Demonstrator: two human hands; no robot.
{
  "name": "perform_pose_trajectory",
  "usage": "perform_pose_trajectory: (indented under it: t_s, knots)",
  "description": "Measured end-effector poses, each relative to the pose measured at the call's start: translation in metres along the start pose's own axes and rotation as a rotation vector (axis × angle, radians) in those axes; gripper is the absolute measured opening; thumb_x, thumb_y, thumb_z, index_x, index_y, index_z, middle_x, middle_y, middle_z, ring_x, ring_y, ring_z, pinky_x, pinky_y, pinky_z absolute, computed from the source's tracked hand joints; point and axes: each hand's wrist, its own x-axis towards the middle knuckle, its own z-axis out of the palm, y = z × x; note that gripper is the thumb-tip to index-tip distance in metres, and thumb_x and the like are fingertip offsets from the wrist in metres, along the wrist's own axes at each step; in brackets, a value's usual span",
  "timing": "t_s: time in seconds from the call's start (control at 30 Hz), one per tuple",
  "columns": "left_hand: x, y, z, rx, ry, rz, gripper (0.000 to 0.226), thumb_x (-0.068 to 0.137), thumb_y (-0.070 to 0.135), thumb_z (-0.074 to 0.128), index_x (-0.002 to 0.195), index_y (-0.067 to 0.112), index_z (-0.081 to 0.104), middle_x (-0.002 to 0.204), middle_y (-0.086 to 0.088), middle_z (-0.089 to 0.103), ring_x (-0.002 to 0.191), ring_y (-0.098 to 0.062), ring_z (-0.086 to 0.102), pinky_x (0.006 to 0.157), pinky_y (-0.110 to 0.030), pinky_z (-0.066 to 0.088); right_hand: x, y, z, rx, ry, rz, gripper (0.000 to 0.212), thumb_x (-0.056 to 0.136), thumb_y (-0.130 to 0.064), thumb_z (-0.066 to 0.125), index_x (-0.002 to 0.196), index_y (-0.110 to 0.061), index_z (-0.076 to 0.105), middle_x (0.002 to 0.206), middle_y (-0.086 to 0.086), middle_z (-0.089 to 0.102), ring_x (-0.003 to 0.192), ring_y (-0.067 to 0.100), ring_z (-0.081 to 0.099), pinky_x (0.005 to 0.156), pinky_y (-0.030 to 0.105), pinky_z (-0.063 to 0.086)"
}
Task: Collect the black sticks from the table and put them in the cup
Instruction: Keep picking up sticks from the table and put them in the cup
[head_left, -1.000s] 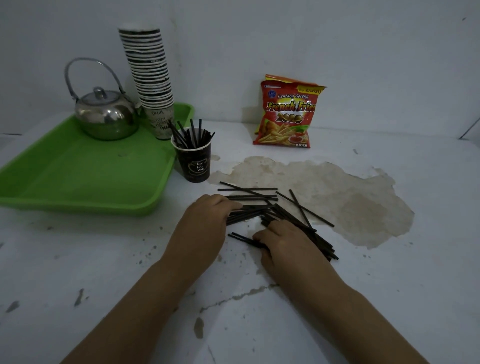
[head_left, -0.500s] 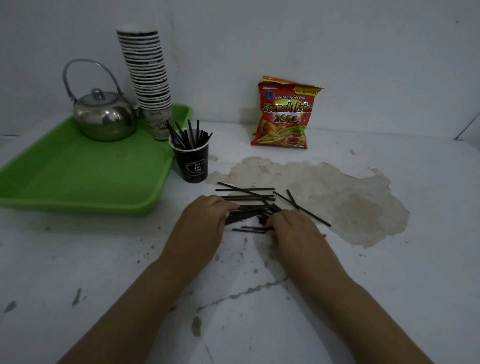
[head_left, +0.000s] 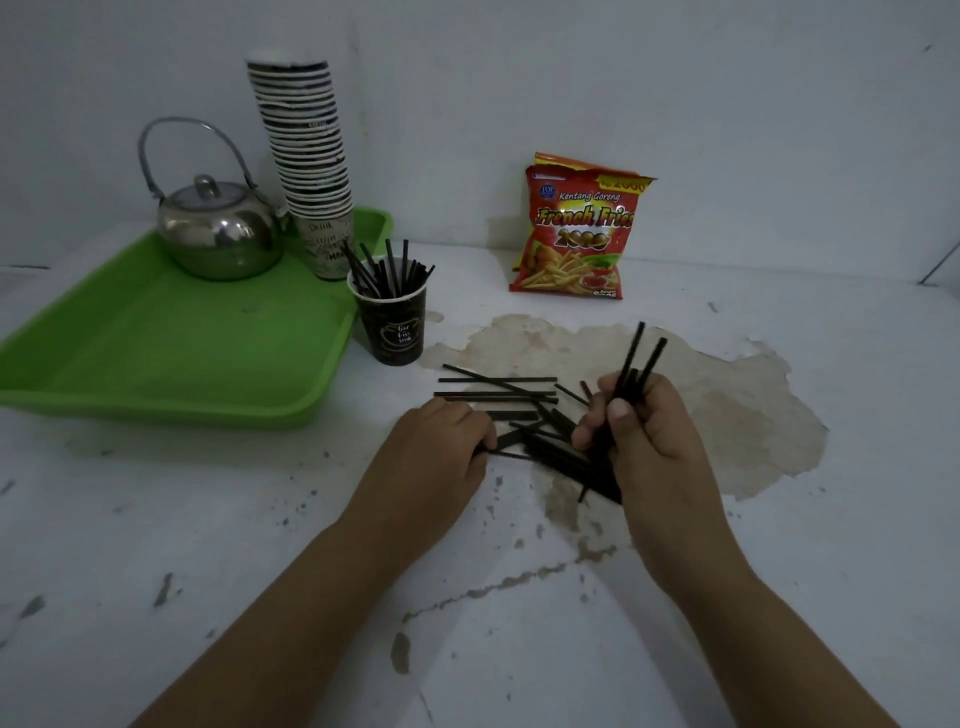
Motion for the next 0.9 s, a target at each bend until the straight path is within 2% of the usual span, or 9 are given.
perform_pose_trajectory:
  t_s: [0.13,0.23,0.4,0.53,0.7,0.77,0.9]
  knots:
    - [-0.001,0.0,0.003,0.034,0.02,-0.001,0.022,0.087,0.012,0.057,0.109,0.013,0.061,0.097,-0.003,0.063,0.092,-0.021,0.053,0.075,-0.026,0.033,0.0,0.0,0.001,0.041,-0.021,-0.015,0.026,0.097,-0.01,0.034,0.092,-0.031,0.049,0.076,-0.009,0.061,0.079,0.016,0.064,0.076,0.025,0.052]
    - [-0.001,0.0,0.004,0.056,-0.001,-0.001,0.027,0.091,0.015,0.051,0.116,0.014,0.06,0.101,-0.005,0.06,0.095,-0.022,0.05,0.077,-0.027,0.033,-0.001,0.0,0.003,0.043,-0.042,-0.023,0.022,0.097,-0.012,0.035,0.097,-0.03,0.047,0.075,-0.007,0.061,0.082,0.021,0.065,0.076,0.021,0.052]
    - [-0.002,0.0,0.002,0.028,0.021,-0.025,0.022,0.092,0.015,0.049,0.109,0.013,0.063,0.1,-0.004,0.06,0.094,-0.019,0.05,0.079,-0.026,0.036,-0.003,0.0,0.003,-0.017,-0.066,-0.066,0.017,0.096,-0.017,0.036,0.106,-0.027,0.047,0.078,-0.001,0.059,0.084,0.019,0.063,0.076,0.015,0.05]
    - [-0.002,-0.001,0.001,-0.005,0.055,-0.061,0.015,0.09,0.012,0.053,0.099,0.01,0.065,0.094,-0.006,0.062,0.088,-0.018,0.051,0.073,-0.02,0.033,-0.003,-0.001,0.004,-0.024,-0.072,-0.08,0.017,0.096,-0.018,0.035,0.105,-0.025,0.048,0.077,-0.002,0.058,0.083,0.019,0.063,0.076,0.015,0.049]
    - [0.003,-0.009,-0.003,0.006,0.033,-0.097,0.015,0.09,0.006,0.054,0.097,0.007,0.066,0.093,-0.012,0.066,0.088,-0.026,0.055,0.076,-0.035,0.041,-0.003,-0.001,0.004,-0.05,-0.063,-0.075,0.019,0.097,-0.019,0.035,0.1,-0.025,0.053,0.078,-0.007,0.062,0.081,0.011,0.066,0.074,0.013,0.049]
    - [0.005,-0.012,-0.006,0.037,0.026,-0.065,0.012,0.085,0.001,0.058,0.091,0.004,0.068,0.084,-0.015,0.067,0.08,-0.031,0.058,0.07,-0.039,0.044,-0.003,-0.001,0.004,-0.055,-0.052,-0.068,0.02,0.097,-0.017,0.036,0.098,-0.023,0.055,0.08,-0.008,0.064,0.08,0.007,0.066,0.073,0.011,0.048]
    - [0.005,-0.014,-0.01,0.061,0.103,-0.071,0.014,0.082,-0.004,0.06,0.092,0.004,0.067,0.081,-0.014,0.068,0.076,-0.031,0.06,0.068,-0.035,0.044,-0.003,-0.003,0.002,-0.061,-0.049,-0.054,0.021,0.096,-0.016,0.04,0.095,-0.019,0.061,0.085,-0.003,0.069,0.085,0.008,0.064,0.076,0.012,0.047]
